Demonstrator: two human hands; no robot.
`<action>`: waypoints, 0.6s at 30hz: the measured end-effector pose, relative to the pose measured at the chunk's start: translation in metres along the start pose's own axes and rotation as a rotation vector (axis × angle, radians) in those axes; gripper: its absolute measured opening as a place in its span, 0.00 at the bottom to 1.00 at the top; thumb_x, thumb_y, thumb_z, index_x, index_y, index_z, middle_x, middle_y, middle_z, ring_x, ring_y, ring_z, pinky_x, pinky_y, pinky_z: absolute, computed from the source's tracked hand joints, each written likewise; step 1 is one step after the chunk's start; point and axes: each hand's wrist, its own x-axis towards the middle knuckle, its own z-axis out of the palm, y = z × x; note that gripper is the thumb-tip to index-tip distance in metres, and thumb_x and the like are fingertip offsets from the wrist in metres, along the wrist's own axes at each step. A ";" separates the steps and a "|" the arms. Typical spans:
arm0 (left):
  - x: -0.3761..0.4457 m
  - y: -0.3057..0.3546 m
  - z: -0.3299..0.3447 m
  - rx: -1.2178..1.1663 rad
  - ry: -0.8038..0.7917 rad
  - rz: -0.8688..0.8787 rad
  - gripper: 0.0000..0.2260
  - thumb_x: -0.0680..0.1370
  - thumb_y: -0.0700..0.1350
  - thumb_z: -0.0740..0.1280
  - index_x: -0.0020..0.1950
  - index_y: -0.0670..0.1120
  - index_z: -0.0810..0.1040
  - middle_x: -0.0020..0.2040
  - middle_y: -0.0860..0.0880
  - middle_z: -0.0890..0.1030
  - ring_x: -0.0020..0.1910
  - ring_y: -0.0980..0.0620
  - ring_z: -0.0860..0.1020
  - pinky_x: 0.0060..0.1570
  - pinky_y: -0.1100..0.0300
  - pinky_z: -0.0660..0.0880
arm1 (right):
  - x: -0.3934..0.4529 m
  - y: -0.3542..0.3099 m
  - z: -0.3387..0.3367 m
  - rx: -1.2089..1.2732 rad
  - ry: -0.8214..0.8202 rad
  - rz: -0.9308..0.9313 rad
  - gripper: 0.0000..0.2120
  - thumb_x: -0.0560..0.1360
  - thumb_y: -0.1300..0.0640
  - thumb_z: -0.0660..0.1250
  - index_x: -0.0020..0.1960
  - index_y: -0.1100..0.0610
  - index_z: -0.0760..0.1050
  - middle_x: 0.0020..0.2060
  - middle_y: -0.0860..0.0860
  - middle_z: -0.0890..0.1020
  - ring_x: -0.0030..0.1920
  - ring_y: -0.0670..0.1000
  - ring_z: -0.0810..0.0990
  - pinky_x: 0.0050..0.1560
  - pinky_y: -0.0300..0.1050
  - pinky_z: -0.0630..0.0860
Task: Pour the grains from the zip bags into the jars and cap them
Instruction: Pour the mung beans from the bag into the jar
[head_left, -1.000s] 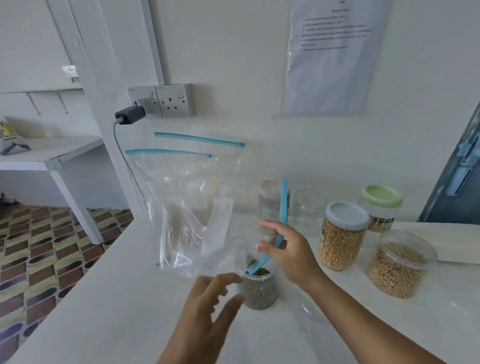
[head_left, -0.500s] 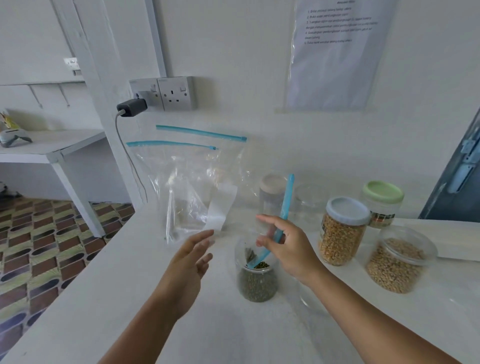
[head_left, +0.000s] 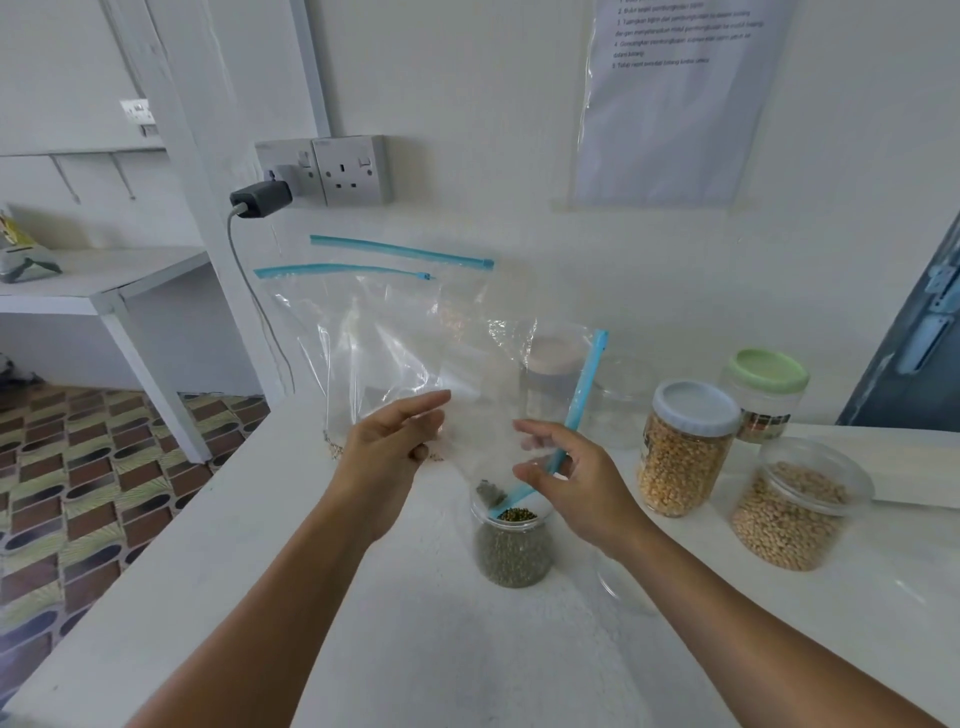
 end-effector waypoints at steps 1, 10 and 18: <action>0.001 0.001 0.000 0.010 -0.011 0.017 0.09 0.77 0.35 0.71 0.50 0.46 0.89 0.44 0.48 0.85 0.41 0.55 0.81 0.43 0.66 0.78 | 0.000 0.000 0.000 -0.001 0.003 0.003 0.22 0.78 0.56 0.75 0.65 0.34 0.78 0.57 0.42 0.81 0.60 0.44 0.80 0.68 0.50 0.78; 0.006 0.000 0.002 0.113 0.088 0.216 0.09 0.77 0.31 0.72 0.48 0.44 0.88 0.46 0.44 0.87 0.48 0.50 0.84 0.49 0.61 0.79 | -0.006 -0.004 -0.004 0.035 -0.004 0.007 0.25 0.77 0.60 0.76 0.65 0.36 0.78 0.59 0.47 0.80 0.59 0.46 0.82 0.62 0.39 0.79; -0.005 0.002 0.000 0.299 -0.299 0.050 0.12 0.76 0.38 0.73 0.58 0.47 0.88 0.61 0.47 0.85 0.64 0.46 0.82 0.67 0.47 0.77 | -0.005 -0.004 0.000 0.074 0.109 0.010 0.22 0.77 0.59 0.75 0.64 0.36 0.79 0.49 0.46 0.82 0.54 0.47 0.82 0.64 0.46 0.80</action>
